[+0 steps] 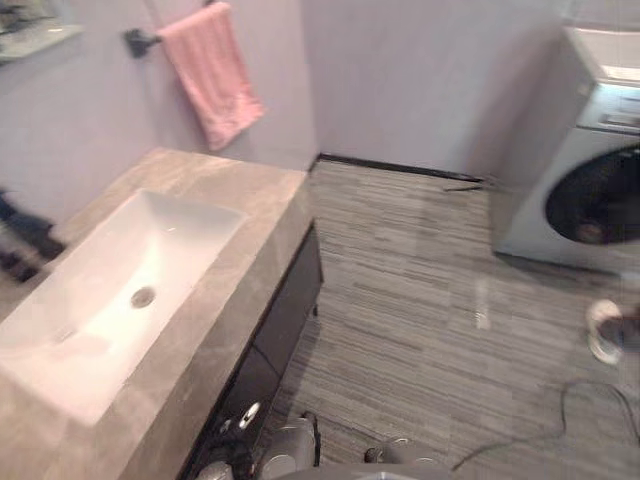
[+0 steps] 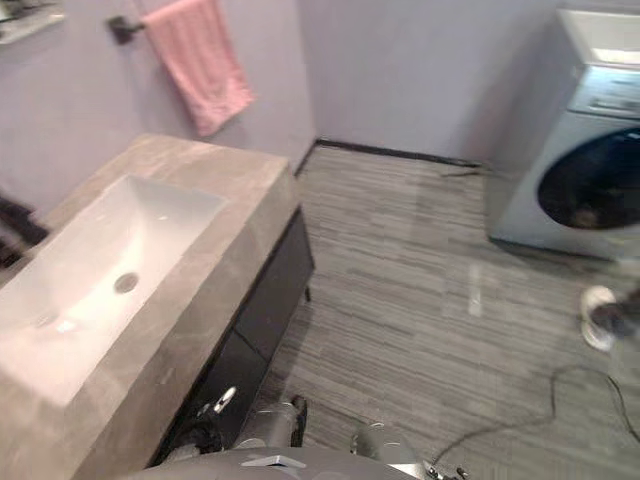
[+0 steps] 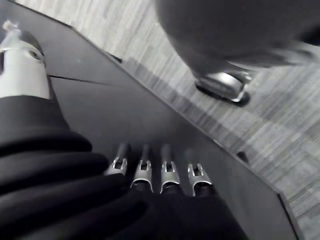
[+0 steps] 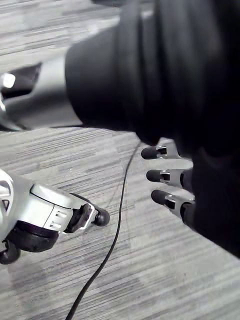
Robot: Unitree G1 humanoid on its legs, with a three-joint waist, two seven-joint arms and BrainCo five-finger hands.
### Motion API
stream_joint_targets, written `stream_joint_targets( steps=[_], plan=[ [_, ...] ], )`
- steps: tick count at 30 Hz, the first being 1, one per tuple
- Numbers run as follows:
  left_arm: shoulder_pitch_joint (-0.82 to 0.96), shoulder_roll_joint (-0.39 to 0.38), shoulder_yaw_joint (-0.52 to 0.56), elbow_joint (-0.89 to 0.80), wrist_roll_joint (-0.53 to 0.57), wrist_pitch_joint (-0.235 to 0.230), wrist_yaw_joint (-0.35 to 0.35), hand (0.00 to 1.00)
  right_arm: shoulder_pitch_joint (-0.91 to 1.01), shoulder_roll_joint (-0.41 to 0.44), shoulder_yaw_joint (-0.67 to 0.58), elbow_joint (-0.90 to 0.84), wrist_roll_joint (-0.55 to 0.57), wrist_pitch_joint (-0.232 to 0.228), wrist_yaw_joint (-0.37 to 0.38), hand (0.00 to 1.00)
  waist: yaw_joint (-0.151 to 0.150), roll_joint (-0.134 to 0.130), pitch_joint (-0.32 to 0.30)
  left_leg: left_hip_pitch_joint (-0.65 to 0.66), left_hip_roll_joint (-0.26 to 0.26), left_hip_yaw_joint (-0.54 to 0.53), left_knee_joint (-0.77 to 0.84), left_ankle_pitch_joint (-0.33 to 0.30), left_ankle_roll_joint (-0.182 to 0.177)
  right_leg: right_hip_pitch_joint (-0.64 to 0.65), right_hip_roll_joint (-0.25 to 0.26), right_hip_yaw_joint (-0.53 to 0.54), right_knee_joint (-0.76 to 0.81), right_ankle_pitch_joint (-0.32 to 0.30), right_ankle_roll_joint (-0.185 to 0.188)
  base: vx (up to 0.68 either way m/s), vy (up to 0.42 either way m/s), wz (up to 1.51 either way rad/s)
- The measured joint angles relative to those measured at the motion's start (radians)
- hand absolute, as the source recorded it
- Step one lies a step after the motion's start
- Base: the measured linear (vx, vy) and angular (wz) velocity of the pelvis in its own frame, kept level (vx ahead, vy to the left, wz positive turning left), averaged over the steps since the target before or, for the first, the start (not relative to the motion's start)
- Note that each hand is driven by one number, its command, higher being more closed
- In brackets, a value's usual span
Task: Organize washtable
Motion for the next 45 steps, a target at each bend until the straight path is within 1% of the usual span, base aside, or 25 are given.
stream_joint_targets(
  steps=[2, 5, 7, 9, 10, 12, 14, 16, 17, 21, 23, 24, 25, 26, 29, 31, 33, 35, 36, 38, 40, 41, 42, 43, 45],
  plan=[
    [0.028, 0.032, -0.012, 0.018, -0.018, 0.039, -0.119, 0.0, 0.001, 0.019, -0.015, -0.006, 0.0, 0.001, 0.009, 0.0, -0.005, -0.035, -0.036, -0.014, 0.008, 0.104, 0.001, -0.015, 0.027, -0.031, -0.008, 0.094, 0.006, -0.013, 0.035, 0.29, 0.222, -1.4],
    [0.049, 0.079, -0.078, 0.032, 0.021, 0.035, -0.121, 0.0, 0.003, 0.052, -0.026, -0.005, 0.0, 0.002, 0.021, 0.0, -0.019, -0.09, -0.072, 0.0, 0.006, 0.188, -0.019, -0.028, 0.041, -0.076, -0.013, 0.122, 0.075, -0.022, 0.062, 0.22, 0.055, -0.96],
    [0.053, 0.091, -0.107, 0.031, 0.019, 0.035, -0.096, 0.0, -0.001, 0.056, -0.02, -0.006, -0.007, 0.001, 0.032, 0.0, -0.018, -0.109, -0.077, 0.045, 0.011, 0.248, -0.063, -0.027, 0.042, -0.148, -0.013, -0.006, 0.197, -0.008, 0.087, 0.16, -0.122, -0.87],
    [0.037, 0.086, -0.158, 0.03, -0.001, 0.033, -0.053, 0.0, -0.007, 0.04, -0.008, -0.018, -0.03, 0.0, 0.038, 0.0, -0.02, -0.093, -0.064, 0.103, 0.03, 0.309, -0.079, -0.028, 0.047, -0.207, -0.035, -0.173, 0.295, 0.027, 0.148, 0.13, -0.244, -0.92],
    [0.023, 0.079, -0.202, 0.024, -0.013, 0.025, -0.026, 0.0, -0.008, 0.019, 0.01, -0.035, -0.03, 0.001, 0.04, 0.0, -0.019, -0.053, -0.054, 0.148, 0.058, 0.362, -0.111, -0.039, 0.058, -0.24, -0.089, -0.355, 0.329, 0.041, 0.105, 0.12, -0.268, -1.06],
    [0.007, 0.078, -0.228, 0.024, -0.021, 0.014, -0.011, 0.0, -0.026, 0.005, 0.027, -0.043, -0.03, 0.001, 0.04, 0.0, -0.011, -0.057, -0.046, 0.207, 0.072, 0.452, -0.167, -0.036, 0.051, -0.277, -0.188, -0.529, 0.351, -0.018, 0.002, 0.09, -0.206, -1.39],
    [-0.029, 0.071, -0.232, 0.028, -0.027, 0.009, -0.005, 0.0, -0.069, -0.016, 0.019, -0.036, -0.028, -0.001, 0.035, 0.0, -0.03, -0.036, -0.016, 0.298, 0.13, 0.565, -0.207, -0.067, -0.005, -0.325, -0.323, -0.711, 0.286, -0.065, 0.036, 0.11, -0.294, -1.79],
    [-0.038, 0.072, -0.231, 0.035, -0.027, 0.004, -0.004, 0.0, -0.072, -0.021, 0.02, -0.035, -0.028, 0.002, 0.035, 0.0, -0.042, -0.033, -0.013, 0.338, 0.156, 0.601, -0.224, -0.083, -0.039, -0.323, -0.359, -0.742, 0.198, -0.037, 0.071, 0.17, -0.305, -1.05],
    [-0.045, 0.079, -0.232, 0.044, -0.03, -0.001, -0.004, 0.0, -0.049, -0.016, 0.018, -0.031, -0.028, 0.006, 0.035, 0.0, -0.044, -0.045, -0.017, 0.387, 0.173, 0.629, -0.239, -0.098, -0.075, -0.312, -0.357, -0.783, 0.18, 0.021, 0.042, 0.35, -0.454, -1.02],
    [-0.083, 0.017, -0.189, 0.06, -0.041, -0.006, -0.025, 0.0, -0.036, 0.0, -0.065, -0.008, -0.027, 0.021, 0.039, 0.0, -0.067, -0.014, -0.039, 0.39, 0.281, 0.579, -0.106, -0.048, -0.109, -0.261, -0.194, -0.759, 0.156, -0.034, -0.035, 0.42, -0.467, -0.72],
    [-0.078, -0.001, -0.084, 0.048, -0.061, -0.006, -0.035, 0.0, -0.032, 0.026, -0.112, -0.006, -0.027, 0.021, 0.04, 0.0, -0.063, -0.034, -0.03, 0.349, 0.344, 0.529, 0.161, -0.002, -0.068, -0.175, -0.134, -0.713, 0.123, -0.056, -0.075, 0.28, -0.278, -0.77],
    [-0.062, -0.006, -0.027, 0.034, -0.077, -0.006, -0.038, 0.0, -0.037, 0.035, -0.116, -0.008, -0.026, 0.019, 0.041, 0.0, -0.059, -0.036, -0.029, 0.275, 0.358, 0.458, 0.411, 0.007, 0.007, -0.116, -0.1, -0.675, 0.091, -0.059, -0.089, 0.19, -0.15, -1.0],
    [-0.048, -0.012, 0.007, 0.024, -0.082, -0.005, -0.038, 0.0, -0.043, 0.035, -0.114, -0.014, -0.026, 0.018, 0.041, 0.0, -0.057, -0.034, -0.026, 0.222, 0.349, 0.407, 0.57, 0.008, 0.036, -0.076, -0.079, -0.642, 0.068, -0.056, -0.103, 0.15, -0.11, -1.66],
    [-0.038, -0.009, 0.014, 0.011, -0.119, -0.01, -0.037, 0.0, -0.048, 0.03, -0.097, -0.013, -0.027, 0.018, 0.041, 0.0, -0.029, -0.041, -0.023, 0.119, 0.245, 0.294, 0.753, 0.0, 0.024, -0.012, -0.056, -0.549, 0.041, -0.065, -0.125, 0.04, -0.038, -1.31],
    [-0.037, -0.003, 0.004, 0.004, -0.118, -0.01, -0.037, 0.0, -0.073, 0.011, -0.063, -0.011, -0.03, 0.021, 0.04, 0.0, 0.0, -0.032, -0.015, 0.028, 0.09, 0.215, 0.757, -0.025, 0.016, 0.069, -0.049, -0.439, 0.003, -0.066, -0.127, -0.07, 0.068, -1.38],
    [-0.012, 0.014, -0.023, 0.004, -0.117, -0.01, -0.033, 0.0, -0.102, -0.002, -0.015, -0.011, -0.029, 0.02, 0.041, 0.0, 0.021, -0.033, 0.008, -0.082, 0.017, 0.242, 0.595, -0.083, 0.072, 0.16, -0.057, -0.312, -0.046, -0.069, -0.13, -0.3, 0.211, -1.68],
    [0.011, 0.026, -0.037, 0.005, -0.118, -0.016, -0.031, 0.0, -0.121, 0.005, 0.014, -0.017, -0.029, 0.016, 0.041, 0.0, 0.026, -0.041, 0.005, -0.173, 0.004, 0.231, 0.392, -0.078, 0.063, 0.173, -0.066, -0.256, -0.07, -0.09, -0.136, -0.38, 0.148, -1.24],
    [0.033, 0.027, -0.037, 0.017, -0.115, -0.008, -0.027, 0.0, -0.109, 0.005, 0.025, -0.013, -0.029, 0.019, 0.04, 0.0, 0.034, -0.05, -0.002, -0.216, 0.003, 0.19, -0.087, 0.036, 0.006, 0.211, -0.09, -0.182, -0.098, -0.134, -0.132, -0.2, 0.148, -0.81],
    [0.037, 0.027, -0.037, 0.02, -0.114, -0.007, -0.027, 0.0, -0.102, 0.006, 0.024, -0.013, -0.029, 0.02, 0.039, 0.0, 0.035, -0.056, -0.004, -0.219, 0.001, 0.195, -0.126, 0.089, 0.0, 0.232, -0.105, -0.167, -0.112, -0.144, -0.125, 0.41, 0.109, -0.81],
    [0.079, 0.038, -0.031, 0.045, -0.08, -0.005, -0.027, 0.0, -0.047, 0.012, 0.027, -0.012, -0.033, 0.021, 0.042, 0.0, 0.051, -0.101, -0.061, -0.186, -0.034, 0.255, -0.104, 0.202, 0.035, 0.241, -0.169, -0.141, -0.022, -0.169, -0.071, 0.69, 0.042, -0.71],
    [0.082, 0.071, -0.026, 0.1, -0.036, 0.003, -0.03, 0.0, -0.041, 0.038, 0.017, 0.007, -0.041, 0.022, 0.05, 0.0, 0.036, -0.159, -0.058, -0.114, -0.078, 0.307, -0.044, 0.153, 0.089, 0.206, -0.19, -0.179, 0.215, -0.113, 0.027, 0.59, -0.017, -0.33],
    [0.079, 0.09, -0.029, 0.107, -0.018, 0.01, -0.032, 0.0, -0.036, 0.051, 0.008, 0.027, -0.064, 0.022, 0.059, 0.0, 0.016, -0.182, -0.056, -0.028, -0.099, 0.313, -0.045, 0.091, 0.103, 0.167, -0.18, -0.203, 0.416, 0.056, 0.2, 0.43, -0.012, -0.12],
    [0.076, 0.095, -0.036, 0.104, -0.018, 0.01, -0.033, 0.0, -0.035, 0.053, 0.008, 0.034, -0.075, 0.023, 0.064, 0.0, 0.009, -0.178, -0.054, 0.006, -0.097, 0.311, -0.05, 0.074, 0.109, 0.142, -0.174, -0.2, 0.5, 0.124, 0.284, 0.42, -0.006, -0.25],
    [0.061, 0.1, -0.042, 0.103, -0.017, 0.012, -0.034, 0.0, -0.035, 0.055, 0.004, 0.036, -0.078, 0.02, 0.074, 0.0, -0.004, -0.172, -0.047, 0.086, -0.095, 0.312, -0.075, 0.042, 0.119, 0.065, -0.178, -0.244, 0.663, 0.14, 0.306, 0.21, -0.005, -0.32],
    [0.034, 0.097, -0.082, 0.099, -0.02, 0.01, -0.031, 0.0, -0.031, 0.049, -0.032, 0.021, -0.077, 0.018, 0.078, 0.0, -0.014, -0.141, -0.027, 0.24, -0.072, 0.331, -0.173, 0.017, 0.122, -0.071, -0.225, -0.358, 0.788, 0.06, 0.161, 0.04, -0.023, -0.7]
  ],
)
